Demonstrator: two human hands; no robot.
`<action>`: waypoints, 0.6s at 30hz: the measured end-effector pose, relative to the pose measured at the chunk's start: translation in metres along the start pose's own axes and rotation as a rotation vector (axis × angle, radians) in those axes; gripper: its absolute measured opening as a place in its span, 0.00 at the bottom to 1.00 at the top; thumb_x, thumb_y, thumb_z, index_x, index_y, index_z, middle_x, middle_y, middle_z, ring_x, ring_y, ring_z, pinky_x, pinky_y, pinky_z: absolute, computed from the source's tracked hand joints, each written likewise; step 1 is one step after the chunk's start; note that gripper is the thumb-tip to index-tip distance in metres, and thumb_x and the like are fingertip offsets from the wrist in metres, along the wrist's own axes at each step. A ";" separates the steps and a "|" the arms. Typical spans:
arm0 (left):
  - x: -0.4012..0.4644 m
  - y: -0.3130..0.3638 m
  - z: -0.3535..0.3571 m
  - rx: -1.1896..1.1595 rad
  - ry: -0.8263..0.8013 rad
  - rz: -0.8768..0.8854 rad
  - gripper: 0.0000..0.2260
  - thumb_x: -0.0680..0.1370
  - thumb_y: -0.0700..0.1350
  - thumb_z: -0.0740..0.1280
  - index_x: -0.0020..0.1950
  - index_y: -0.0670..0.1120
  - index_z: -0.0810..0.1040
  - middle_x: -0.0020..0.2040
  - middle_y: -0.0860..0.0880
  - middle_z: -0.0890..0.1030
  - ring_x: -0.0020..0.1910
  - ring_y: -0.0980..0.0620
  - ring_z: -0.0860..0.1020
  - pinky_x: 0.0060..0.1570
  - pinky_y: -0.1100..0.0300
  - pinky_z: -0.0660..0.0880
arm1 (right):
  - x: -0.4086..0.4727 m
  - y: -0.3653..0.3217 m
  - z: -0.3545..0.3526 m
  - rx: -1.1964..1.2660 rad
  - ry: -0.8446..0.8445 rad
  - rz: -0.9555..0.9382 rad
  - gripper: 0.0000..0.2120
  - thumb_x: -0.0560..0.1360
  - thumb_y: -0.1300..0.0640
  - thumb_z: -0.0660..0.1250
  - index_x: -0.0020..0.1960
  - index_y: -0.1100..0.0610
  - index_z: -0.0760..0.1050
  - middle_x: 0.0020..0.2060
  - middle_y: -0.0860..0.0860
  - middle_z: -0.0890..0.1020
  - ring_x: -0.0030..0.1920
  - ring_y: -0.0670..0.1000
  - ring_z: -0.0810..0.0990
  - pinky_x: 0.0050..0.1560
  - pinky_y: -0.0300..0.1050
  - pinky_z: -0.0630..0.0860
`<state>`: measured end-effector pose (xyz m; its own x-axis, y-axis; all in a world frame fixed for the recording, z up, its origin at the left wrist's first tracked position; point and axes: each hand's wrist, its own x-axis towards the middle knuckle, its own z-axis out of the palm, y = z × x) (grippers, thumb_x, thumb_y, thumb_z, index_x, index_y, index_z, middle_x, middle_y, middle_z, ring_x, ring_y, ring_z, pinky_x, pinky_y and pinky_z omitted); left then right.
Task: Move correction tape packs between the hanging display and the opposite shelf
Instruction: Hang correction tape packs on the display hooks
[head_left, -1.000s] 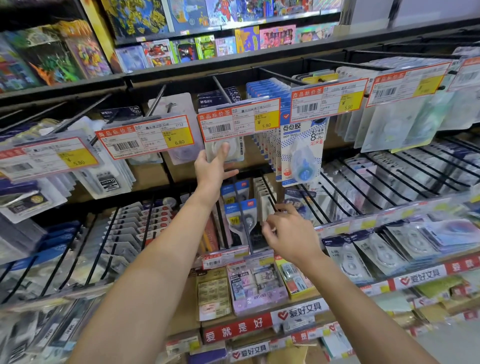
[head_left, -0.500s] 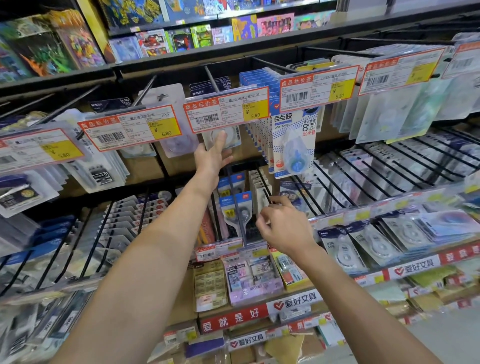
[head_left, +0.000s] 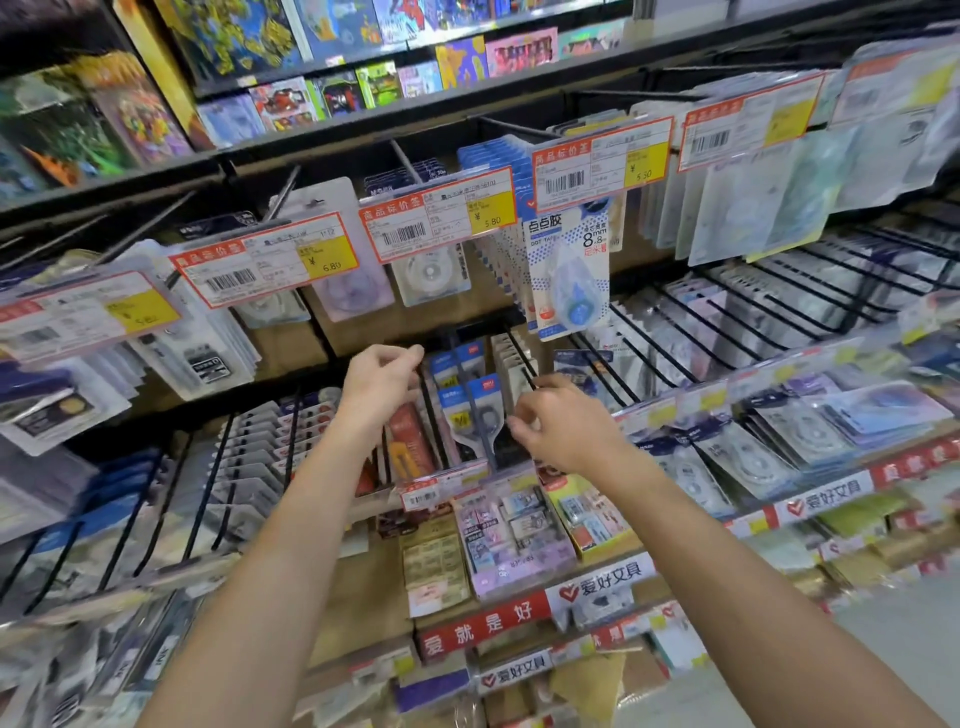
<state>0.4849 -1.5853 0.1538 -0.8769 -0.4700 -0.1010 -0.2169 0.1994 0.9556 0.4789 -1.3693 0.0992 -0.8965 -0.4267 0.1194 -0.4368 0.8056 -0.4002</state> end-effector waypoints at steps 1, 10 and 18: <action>-0.009 -0.003 -0.008 0.089 0.001 0.031 0.08 0.81 0.49 0.69 0.51 0.45 0.78 0.53 0.46 0.81 0.53 0.49 0.82 0.54 0.49 0.82 | -0.002 -0.002 -0.005 0.020 -0.038 -0.006 0.15 0.81 0.46 0.62 0.53 0.56 0.81 0.55 0.54 0.83 0.71 0.53 0.68 0.56 0.55 0.77; -0.099 -0.014 -0.033 0.787 -0.075 0.352 0.13 0.81 0.52 0.66 0.61 0.46 0.79 0.55 0.50 0.82 0.56 0.48 0.80 0.56 0.54 0.75 | -0.055 -0.020 -0.025 0.088 -0.034 0.029 0.16 0.81 0.46 0.63 0.63 0.53 0.77 0.60 0.52 0.82 0.62 0.56 0.77 0.60 0.55 0.75; -0.172 -0.041 -0.028 0.922 -0.144 0.417 0.19 0.83 0.54 0.63 0.71 0.49 0.74 0.65 0.50 0.80 0.60 0.48 0.79 0.57 0.52 0.76 | -0.142 -0.007 -0.029 0.105 0.014 0.083 0.18 0.81 0.49 0.64 0.67 0.57 0.74 0.64 0.53 0.77 0.66 0.55 0.73 0.63 0.48 0.70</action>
<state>0.6565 -1.5371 0.1401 -0.9881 -0.1159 0.1011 -0.0747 0.9361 0.3437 0.6071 -1.3028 0.1117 -0.9306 -0.3538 0.0938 -0.3511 0.7905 -0.5018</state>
